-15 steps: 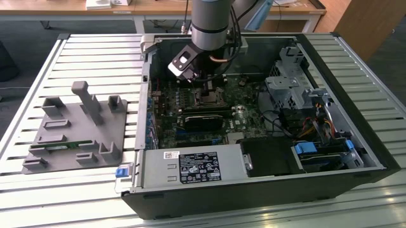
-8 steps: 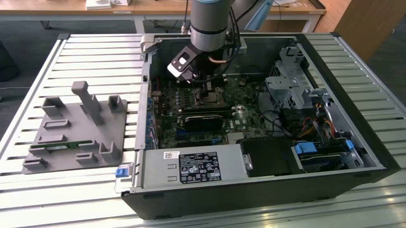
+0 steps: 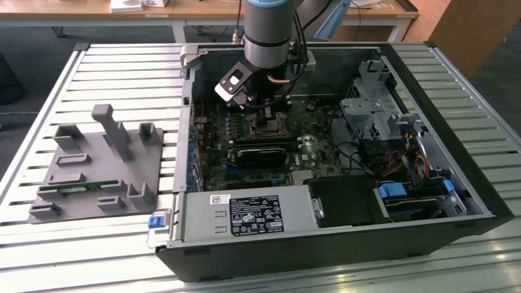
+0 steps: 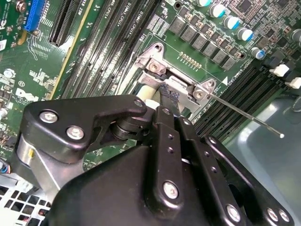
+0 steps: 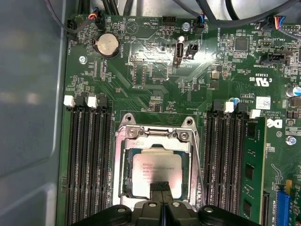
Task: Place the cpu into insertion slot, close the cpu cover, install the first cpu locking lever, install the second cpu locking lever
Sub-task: 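Close the cpu cover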
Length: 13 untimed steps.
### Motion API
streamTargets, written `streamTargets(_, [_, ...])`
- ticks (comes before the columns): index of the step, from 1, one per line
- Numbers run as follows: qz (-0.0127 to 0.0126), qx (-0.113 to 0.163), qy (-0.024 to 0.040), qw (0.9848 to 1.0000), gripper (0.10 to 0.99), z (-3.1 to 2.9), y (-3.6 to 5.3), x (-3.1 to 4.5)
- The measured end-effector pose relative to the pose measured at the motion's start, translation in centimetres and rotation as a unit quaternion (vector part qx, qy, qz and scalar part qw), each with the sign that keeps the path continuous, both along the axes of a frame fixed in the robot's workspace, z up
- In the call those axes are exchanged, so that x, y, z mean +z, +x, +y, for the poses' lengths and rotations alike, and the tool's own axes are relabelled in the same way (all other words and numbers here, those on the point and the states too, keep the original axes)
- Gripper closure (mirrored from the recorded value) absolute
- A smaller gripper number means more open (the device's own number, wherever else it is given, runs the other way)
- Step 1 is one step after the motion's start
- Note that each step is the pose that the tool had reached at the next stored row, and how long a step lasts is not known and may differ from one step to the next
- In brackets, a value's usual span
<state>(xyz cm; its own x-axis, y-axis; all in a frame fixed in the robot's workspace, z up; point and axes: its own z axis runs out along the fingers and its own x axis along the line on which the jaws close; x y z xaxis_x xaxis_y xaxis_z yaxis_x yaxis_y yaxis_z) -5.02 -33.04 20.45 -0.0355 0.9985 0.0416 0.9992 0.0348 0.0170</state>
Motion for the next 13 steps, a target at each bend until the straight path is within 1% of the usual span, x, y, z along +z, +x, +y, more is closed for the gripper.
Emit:
streamTargets(9, [0.0, 0.0, 0.0, 1.0, 0.98, 0.0, 0.05, -0.31])
streamTargets(13, [0.0001, 0.0, -0.0001, 1.0, 0.98, 0.0, 0.35, -0.36])
